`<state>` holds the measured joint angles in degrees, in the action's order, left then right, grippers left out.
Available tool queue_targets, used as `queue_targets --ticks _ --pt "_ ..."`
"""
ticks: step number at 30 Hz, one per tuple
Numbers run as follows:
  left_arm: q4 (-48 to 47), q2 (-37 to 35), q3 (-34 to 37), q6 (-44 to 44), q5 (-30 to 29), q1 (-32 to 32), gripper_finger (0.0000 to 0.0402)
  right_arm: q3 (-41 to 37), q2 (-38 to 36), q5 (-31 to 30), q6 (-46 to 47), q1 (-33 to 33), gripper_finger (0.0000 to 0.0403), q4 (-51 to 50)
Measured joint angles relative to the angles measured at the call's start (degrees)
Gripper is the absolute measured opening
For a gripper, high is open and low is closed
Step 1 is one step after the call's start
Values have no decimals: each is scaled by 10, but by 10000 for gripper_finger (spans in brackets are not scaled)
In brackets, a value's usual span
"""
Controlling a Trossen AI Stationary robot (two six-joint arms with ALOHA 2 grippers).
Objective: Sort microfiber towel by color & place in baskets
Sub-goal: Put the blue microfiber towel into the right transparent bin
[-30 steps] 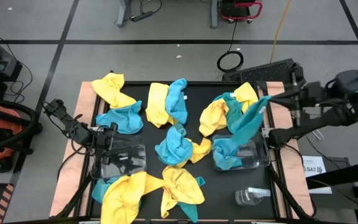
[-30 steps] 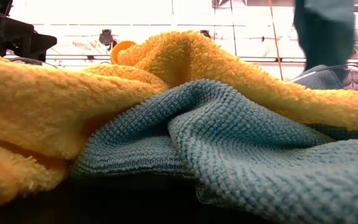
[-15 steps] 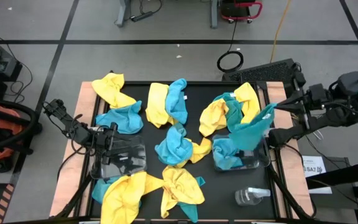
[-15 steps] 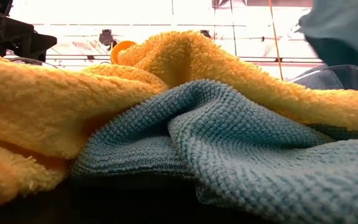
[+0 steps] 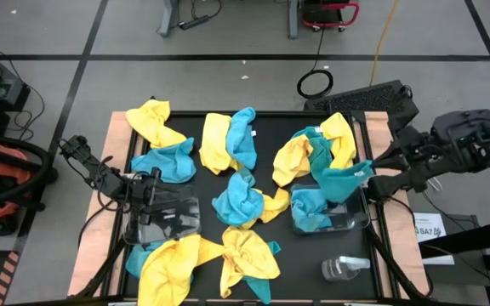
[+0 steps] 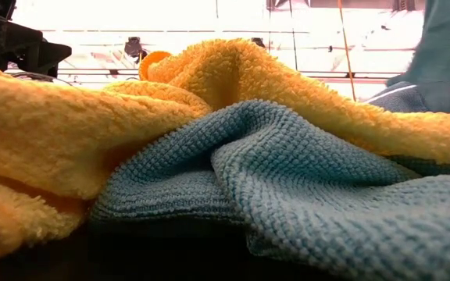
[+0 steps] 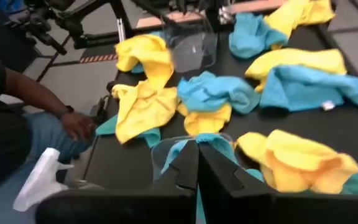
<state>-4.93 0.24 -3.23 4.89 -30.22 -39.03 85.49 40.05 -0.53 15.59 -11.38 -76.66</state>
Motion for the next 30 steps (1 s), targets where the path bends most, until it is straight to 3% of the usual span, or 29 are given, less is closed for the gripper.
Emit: queue_targets --ticks 12,23,30 --pt "0 0 0 0 0 0 225 -105 0 67 50 0 0 2" --pt "0 0 0 0 0 0 225 -328 0 143 50 0 0 92" --pt "0 0 0 0 0 0 225 -459 2 157 69 0 0 177"
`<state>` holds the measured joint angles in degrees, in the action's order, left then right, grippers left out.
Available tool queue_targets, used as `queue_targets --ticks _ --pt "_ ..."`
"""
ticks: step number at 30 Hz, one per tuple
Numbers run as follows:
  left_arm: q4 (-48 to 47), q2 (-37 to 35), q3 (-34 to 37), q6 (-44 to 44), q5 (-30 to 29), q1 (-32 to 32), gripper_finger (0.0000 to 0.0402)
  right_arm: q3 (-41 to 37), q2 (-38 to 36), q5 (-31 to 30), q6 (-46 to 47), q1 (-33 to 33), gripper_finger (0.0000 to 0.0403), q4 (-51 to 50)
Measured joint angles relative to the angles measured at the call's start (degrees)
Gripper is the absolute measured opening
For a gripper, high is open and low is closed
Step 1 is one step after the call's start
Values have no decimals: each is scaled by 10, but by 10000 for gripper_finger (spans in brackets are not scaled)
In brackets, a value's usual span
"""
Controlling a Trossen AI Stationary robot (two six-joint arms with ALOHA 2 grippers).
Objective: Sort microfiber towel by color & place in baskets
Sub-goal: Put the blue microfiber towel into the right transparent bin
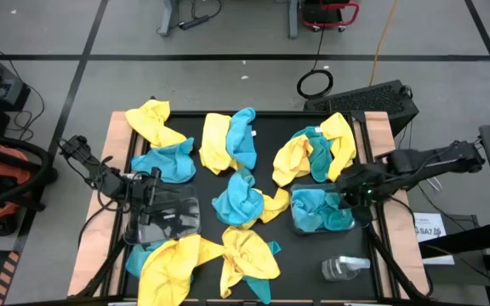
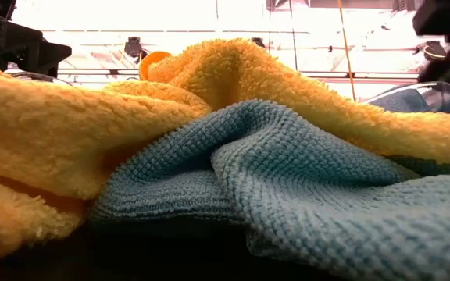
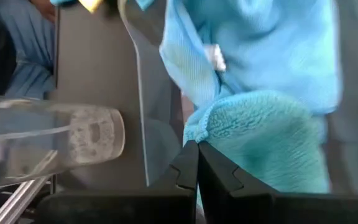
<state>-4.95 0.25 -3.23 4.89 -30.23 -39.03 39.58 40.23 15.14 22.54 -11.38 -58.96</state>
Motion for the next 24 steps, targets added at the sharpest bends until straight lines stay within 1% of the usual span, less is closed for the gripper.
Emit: queue_targets --ticks 6,10,12,16,20,22,24 --pt "0 0 0 0 0 0 225 -80 7 10 12 0 0 74" --pt "0 0 0 0 0 0 225 -116 19 28 37 0 0 112" --pt "0 0 0 0 0 0 225 -123 27 27 56 0 0 112" --pt "0 0 0 0 0 0 225 -131 44 4 74 0 0 114" --pt "0 0 0 0 0 0 225 -141 61 0 89 0 0 135" --pt "0 0 0 0 0 0 225 -147 71 -9 94 0 4 148" --pt "0 0 0 0 0 0 225 -148 84 -11 96 0 16 154"
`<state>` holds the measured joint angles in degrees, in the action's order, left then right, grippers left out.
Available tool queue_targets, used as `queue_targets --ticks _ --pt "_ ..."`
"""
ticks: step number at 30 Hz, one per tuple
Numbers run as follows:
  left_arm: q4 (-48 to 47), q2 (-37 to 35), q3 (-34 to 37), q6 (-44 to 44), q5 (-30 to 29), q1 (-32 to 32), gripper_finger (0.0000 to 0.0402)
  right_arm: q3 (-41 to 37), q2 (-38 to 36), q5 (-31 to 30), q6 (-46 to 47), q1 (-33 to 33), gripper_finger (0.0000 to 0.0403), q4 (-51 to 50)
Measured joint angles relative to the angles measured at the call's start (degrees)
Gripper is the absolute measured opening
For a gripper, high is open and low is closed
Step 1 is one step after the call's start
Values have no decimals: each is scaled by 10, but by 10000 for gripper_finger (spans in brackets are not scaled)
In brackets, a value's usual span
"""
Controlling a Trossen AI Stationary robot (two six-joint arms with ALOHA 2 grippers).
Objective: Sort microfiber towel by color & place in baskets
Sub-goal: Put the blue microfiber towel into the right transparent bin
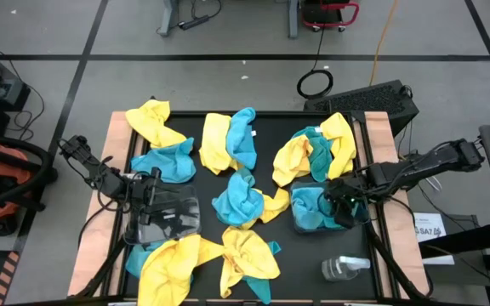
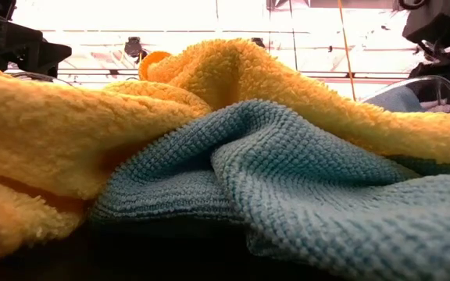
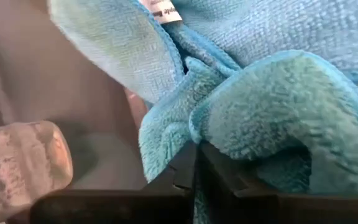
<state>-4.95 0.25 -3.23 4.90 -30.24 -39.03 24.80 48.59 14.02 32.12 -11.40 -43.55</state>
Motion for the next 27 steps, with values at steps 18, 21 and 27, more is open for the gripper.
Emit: queue_targets --ticks 18,21,27 --pt "0 0 0 0 0 0 225 86 21 44 -15 -13 173 3" --pt "0 0 0 0 0 0 225 134 21 18 -27 -17 173 -43" --pt "0 0 0 0 0 0 225 215 21 -31 -49 -19 173 -98"
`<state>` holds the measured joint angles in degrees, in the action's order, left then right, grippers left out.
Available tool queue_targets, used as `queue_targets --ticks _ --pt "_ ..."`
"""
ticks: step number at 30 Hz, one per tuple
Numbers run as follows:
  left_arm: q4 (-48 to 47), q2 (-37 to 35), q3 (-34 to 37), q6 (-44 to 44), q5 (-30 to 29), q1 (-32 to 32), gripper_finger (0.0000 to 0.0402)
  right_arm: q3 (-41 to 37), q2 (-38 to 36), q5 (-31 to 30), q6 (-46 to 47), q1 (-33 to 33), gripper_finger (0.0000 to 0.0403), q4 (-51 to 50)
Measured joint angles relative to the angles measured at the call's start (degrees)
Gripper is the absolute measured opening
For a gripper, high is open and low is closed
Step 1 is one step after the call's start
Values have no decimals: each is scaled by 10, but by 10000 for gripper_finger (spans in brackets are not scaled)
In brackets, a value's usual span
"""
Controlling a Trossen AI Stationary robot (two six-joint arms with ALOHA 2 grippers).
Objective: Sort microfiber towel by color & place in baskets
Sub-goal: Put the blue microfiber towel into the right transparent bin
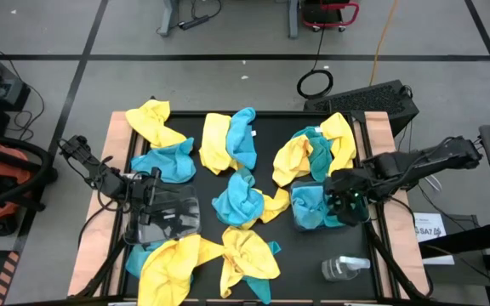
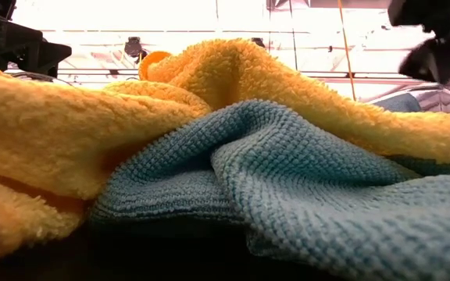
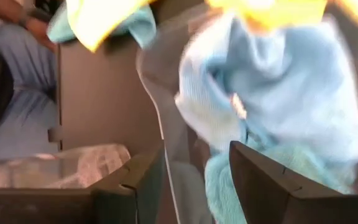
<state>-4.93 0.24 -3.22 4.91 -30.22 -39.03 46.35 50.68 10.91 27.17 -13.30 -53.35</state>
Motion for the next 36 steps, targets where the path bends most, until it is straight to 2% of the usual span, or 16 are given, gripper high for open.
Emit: queue_targets --ticks 5,16,25,36 --pt "0 0 0 0 0 0 225 41 0 -31 -36 0 173 19" --pt "0 0 0 0 0 0 225 54 23 -81 -146 1 173 177" --pt "0 0 0 0 0 0 225 60 127 -79 -166 1 174 253" --pt "0 0 0 0 0 0 225 172 282 -79 -218 3 174 243"
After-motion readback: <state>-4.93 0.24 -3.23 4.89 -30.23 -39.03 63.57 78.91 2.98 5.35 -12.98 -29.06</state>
